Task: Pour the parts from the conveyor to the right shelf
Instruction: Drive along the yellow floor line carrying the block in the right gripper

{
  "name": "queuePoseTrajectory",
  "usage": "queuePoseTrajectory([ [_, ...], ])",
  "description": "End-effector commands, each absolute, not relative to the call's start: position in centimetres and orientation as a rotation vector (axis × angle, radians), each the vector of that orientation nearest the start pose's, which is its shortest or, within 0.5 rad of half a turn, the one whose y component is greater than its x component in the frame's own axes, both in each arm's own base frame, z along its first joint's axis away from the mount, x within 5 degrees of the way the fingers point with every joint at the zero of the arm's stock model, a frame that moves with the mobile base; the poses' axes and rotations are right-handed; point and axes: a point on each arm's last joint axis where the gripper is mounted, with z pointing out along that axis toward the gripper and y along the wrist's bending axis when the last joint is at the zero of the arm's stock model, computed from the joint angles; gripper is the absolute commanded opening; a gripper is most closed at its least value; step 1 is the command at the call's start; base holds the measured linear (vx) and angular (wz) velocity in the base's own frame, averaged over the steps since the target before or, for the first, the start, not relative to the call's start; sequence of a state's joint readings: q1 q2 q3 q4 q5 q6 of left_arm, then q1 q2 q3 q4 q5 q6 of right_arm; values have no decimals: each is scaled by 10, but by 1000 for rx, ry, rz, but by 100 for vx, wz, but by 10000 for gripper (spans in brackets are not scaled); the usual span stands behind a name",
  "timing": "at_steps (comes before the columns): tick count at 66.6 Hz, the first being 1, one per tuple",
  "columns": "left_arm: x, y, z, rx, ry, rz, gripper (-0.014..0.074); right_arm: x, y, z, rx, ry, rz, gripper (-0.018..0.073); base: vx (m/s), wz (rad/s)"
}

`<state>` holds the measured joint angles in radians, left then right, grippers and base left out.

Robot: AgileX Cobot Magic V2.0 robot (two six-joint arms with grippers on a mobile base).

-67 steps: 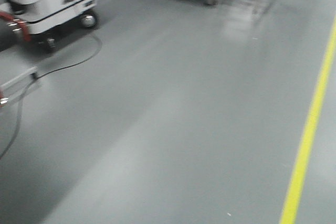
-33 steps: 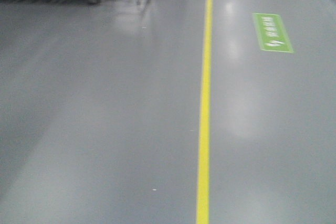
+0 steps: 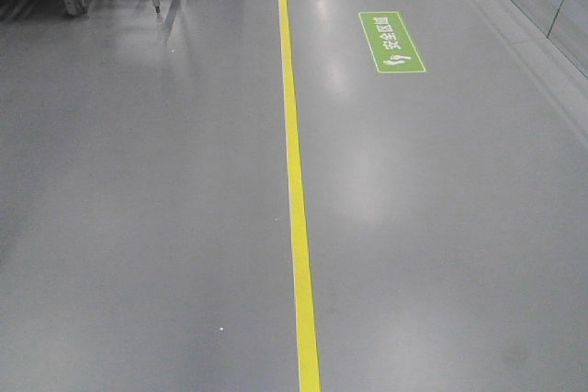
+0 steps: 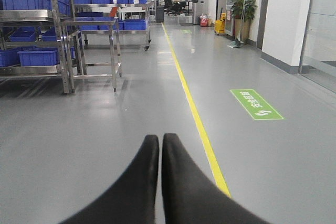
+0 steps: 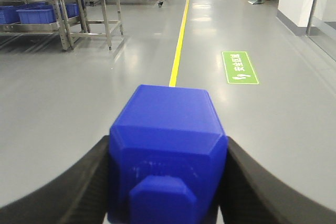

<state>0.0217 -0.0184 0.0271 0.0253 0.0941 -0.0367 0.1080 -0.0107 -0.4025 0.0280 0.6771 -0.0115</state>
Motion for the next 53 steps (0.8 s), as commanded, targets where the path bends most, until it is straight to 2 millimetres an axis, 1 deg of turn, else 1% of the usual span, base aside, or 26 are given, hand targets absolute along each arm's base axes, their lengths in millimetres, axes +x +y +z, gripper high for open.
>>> queuePoseTrajectory([
  [1, 55, 1, 210, -29, 1490, -9, -6, 17, 3, 296, -91, 1662, 94, -5, 0, 0],
  [35, 55, 1, 210, -29, 1490, -9, -6, 17, 3, 296, -91, 1662, 94, -5, 6, 6],
  [53, 55, 1, 210, -29, 1490, -9, -6, 17, 3, 296, -91, 1662, 94, -5, 14, -9],
])
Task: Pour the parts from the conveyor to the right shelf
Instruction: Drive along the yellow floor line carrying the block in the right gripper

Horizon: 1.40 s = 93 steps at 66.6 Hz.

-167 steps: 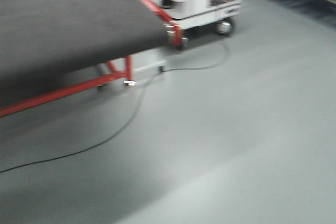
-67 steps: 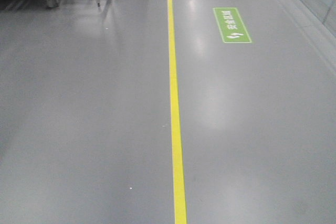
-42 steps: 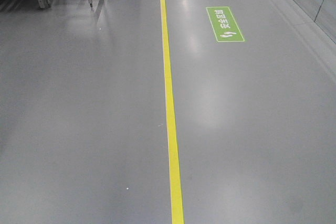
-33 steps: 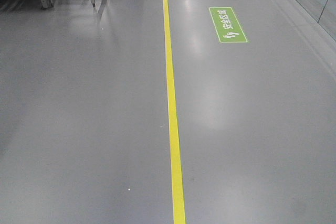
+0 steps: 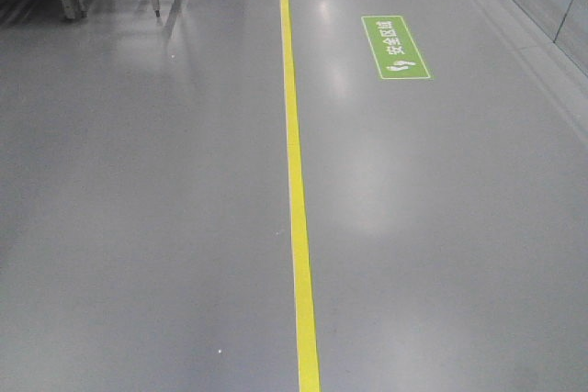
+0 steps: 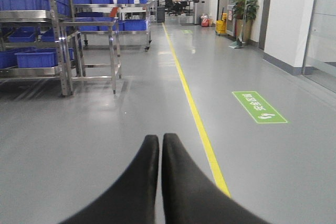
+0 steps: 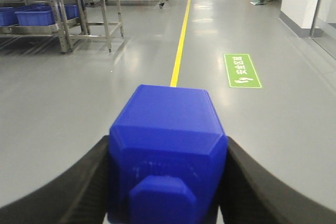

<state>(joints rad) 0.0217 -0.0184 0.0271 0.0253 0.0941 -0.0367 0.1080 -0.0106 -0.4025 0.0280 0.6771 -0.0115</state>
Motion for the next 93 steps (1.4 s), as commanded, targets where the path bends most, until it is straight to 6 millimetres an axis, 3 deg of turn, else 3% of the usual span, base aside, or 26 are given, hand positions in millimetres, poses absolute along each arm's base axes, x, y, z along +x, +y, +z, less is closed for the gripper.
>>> queuePoseTrajectory([
  [1, 55, 1, 210, -29, 1490, -9, -6, 17, 3, 296, -91, 1662, 94, -5, 20, -16],
  [93, 55, 1, 210, -29, 1490, -9, -6, 17, 3, 296, -91, 1662, 94, -5, 46, 1],
])
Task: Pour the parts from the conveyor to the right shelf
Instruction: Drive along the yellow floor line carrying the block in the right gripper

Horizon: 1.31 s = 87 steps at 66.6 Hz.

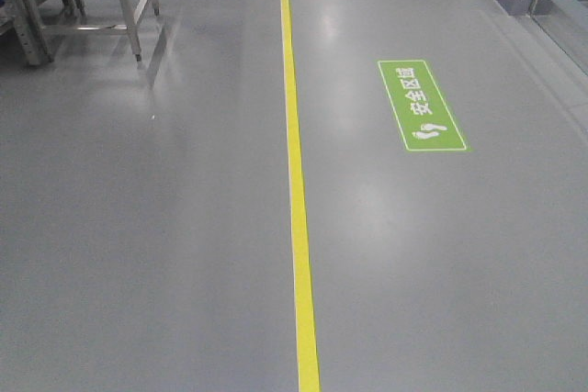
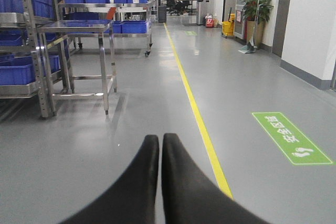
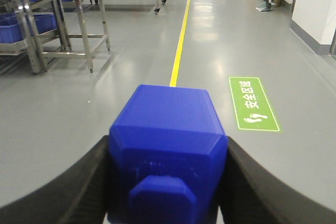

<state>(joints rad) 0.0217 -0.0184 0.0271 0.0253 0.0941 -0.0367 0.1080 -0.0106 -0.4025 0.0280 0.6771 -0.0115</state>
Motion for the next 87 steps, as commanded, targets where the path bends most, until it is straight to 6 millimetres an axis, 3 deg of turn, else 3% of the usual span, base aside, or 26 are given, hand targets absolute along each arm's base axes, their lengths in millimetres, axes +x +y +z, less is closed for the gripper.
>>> queuePoseTrajectory([
  [1, 55, 1, 210, -29, 1490, -9, -6, 17, 3, 296, -91, 1662, 94, -5, 60, -8],
  [87, 55, 1, 210, -29, 1490, -9, -6, 17, 3, 296, -94, 1662, 94, -5, 64, 4],
])
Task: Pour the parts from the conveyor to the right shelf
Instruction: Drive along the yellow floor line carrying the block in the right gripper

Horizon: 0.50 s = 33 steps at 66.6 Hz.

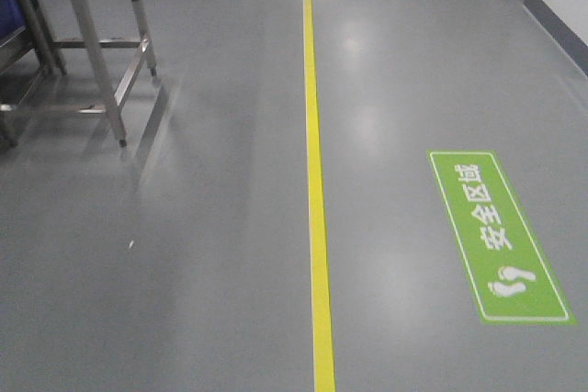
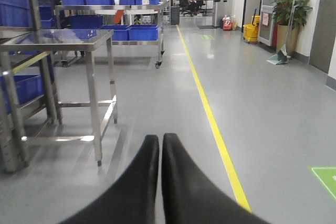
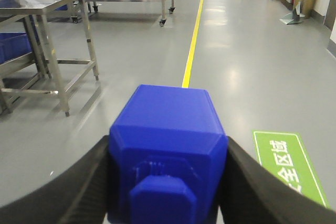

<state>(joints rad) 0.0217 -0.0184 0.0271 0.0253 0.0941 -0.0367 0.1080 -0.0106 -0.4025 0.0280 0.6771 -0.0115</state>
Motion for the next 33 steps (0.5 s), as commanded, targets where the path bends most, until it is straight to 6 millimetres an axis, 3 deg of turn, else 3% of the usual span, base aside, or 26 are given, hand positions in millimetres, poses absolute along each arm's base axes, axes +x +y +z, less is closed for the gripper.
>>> queuePoseTrajectory([
  [1, 55, 1, 210, -29, 1490, -9, -6, 17, 3, 296, -94, 1662, 94, -5, 72, -10],
  [33, 55, 1, 210, -29, 1490, -9, -6, 17, 3, 296, -93, 1661, 94, -5, 73, -11],
])
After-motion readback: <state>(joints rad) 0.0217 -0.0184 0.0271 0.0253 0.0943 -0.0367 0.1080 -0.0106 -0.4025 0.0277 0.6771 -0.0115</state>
